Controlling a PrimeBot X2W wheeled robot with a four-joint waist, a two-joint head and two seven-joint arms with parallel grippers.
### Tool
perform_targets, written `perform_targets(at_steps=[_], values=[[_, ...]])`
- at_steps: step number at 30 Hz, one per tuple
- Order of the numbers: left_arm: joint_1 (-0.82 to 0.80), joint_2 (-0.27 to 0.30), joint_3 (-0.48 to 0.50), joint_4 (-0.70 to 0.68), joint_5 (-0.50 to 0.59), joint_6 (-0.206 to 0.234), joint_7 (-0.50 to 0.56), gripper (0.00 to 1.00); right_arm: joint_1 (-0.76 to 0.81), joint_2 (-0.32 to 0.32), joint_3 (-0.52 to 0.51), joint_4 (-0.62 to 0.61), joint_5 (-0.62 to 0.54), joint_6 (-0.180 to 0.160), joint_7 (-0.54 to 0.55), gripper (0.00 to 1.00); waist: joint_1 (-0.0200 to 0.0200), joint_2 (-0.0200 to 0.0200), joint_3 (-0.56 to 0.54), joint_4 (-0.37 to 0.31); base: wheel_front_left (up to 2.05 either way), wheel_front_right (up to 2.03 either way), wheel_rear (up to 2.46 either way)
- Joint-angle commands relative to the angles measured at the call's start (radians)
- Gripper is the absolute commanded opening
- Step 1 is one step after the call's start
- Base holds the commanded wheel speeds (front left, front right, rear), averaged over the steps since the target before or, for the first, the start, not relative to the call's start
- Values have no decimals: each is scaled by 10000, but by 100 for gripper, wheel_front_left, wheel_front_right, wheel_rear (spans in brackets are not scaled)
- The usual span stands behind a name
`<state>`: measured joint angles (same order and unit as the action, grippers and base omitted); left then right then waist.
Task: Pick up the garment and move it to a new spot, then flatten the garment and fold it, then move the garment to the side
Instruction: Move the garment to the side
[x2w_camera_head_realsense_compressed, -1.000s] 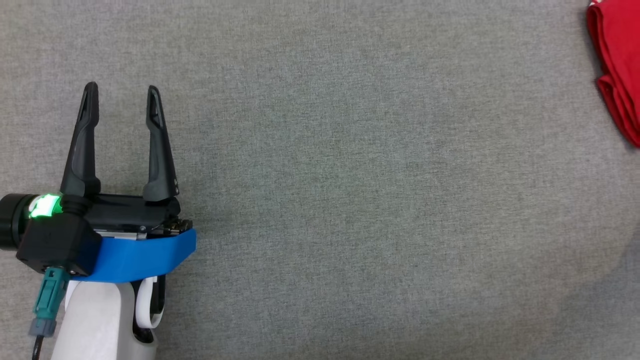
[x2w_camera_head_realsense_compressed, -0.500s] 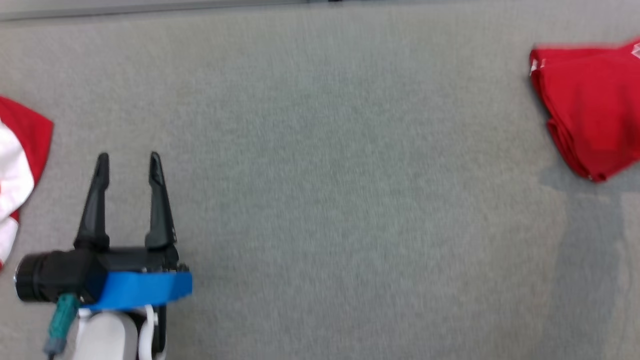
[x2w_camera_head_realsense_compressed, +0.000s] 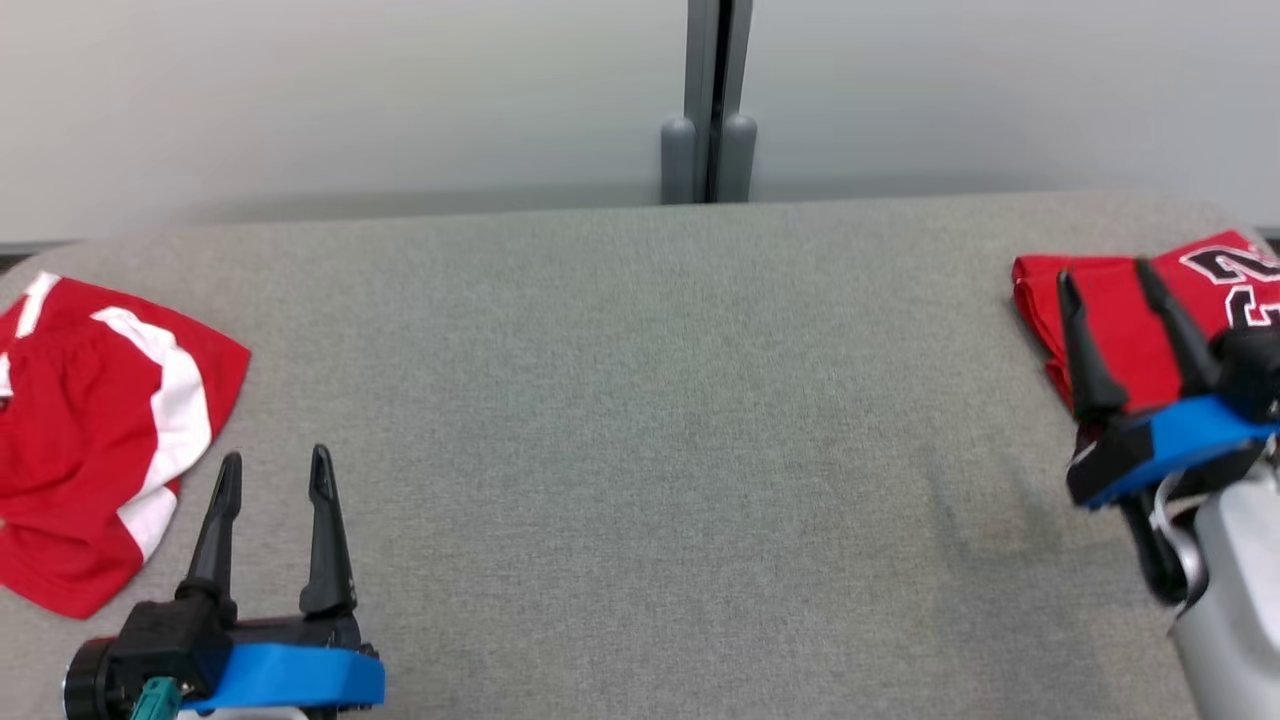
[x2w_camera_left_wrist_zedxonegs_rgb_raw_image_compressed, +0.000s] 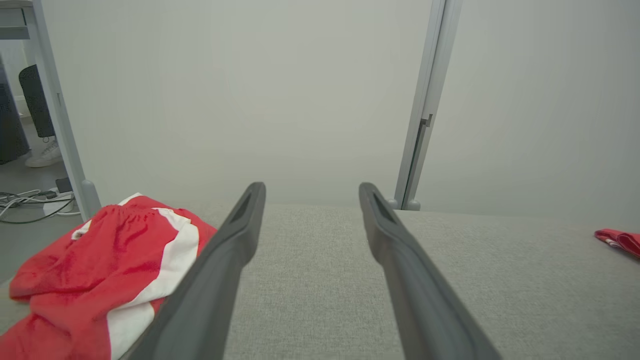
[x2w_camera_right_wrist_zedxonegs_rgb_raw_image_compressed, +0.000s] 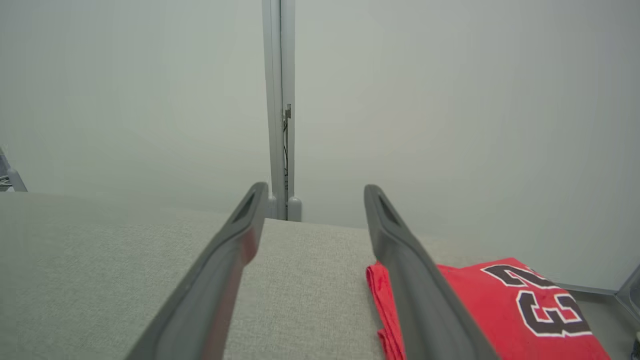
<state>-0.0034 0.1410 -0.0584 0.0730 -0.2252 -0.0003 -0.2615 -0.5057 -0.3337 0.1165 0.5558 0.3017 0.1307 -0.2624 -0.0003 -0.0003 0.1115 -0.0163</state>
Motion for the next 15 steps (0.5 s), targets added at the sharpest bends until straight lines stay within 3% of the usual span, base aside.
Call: perform_targets(at_steps=[1, 15], values=[[161, 16, 30, 65, -20, -47, -39, 100, 438, 130, -114, -196, 93, 3, -28, 100, 3, 3, -185, -29, 0, 0, 0], [1072, -23, 39, 366, -119, -116, -44, 100, 4657, 1869, -1506, -3387, -459, 3, 786, 100, 3, 3, -1218, 291, 0, 0, 0]])
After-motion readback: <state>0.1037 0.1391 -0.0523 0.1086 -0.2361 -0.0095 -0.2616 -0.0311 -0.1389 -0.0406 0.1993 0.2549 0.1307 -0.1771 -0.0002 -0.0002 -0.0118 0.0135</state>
